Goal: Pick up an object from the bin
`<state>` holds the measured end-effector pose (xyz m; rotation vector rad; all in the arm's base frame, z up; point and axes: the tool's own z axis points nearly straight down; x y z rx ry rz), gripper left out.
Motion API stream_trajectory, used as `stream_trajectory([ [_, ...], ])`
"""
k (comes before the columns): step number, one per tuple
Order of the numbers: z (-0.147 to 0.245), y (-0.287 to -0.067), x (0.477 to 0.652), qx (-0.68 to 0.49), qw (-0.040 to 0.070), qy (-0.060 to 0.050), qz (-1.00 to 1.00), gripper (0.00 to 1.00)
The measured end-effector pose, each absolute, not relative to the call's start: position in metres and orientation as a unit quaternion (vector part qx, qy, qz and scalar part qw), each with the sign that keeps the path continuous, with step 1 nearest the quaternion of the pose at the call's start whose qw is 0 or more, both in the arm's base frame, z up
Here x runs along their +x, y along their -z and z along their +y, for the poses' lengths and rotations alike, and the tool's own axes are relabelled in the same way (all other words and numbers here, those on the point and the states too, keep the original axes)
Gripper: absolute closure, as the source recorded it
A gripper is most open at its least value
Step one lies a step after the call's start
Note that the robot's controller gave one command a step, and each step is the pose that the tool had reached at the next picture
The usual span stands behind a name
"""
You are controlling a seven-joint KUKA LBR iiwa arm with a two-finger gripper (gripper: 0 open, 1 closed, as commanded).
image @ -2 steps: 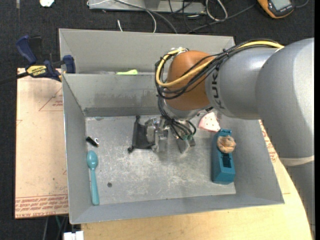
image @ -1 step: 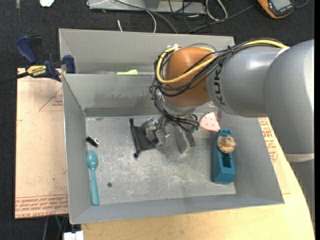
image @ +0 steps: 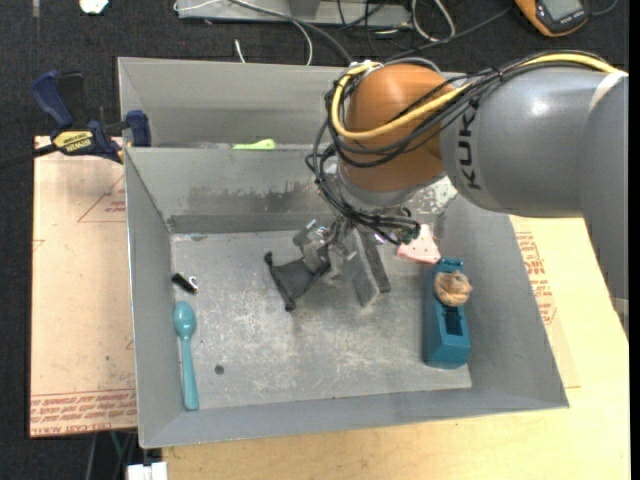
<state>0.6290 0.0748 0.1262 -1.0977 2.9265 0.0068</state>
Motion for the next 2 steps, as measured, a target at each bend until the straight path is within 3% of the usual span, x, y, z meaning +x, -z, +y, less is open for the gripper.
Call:
stream_trajectory([
  [1, 0.078, -0.141, 0.637, -0.340, 0.015, 0.000, 0.940, 1.00],
  [2, 0.066, -0.102, 0.634, -0.480, 0.012, 0.000, 0.877, 1.00],
])
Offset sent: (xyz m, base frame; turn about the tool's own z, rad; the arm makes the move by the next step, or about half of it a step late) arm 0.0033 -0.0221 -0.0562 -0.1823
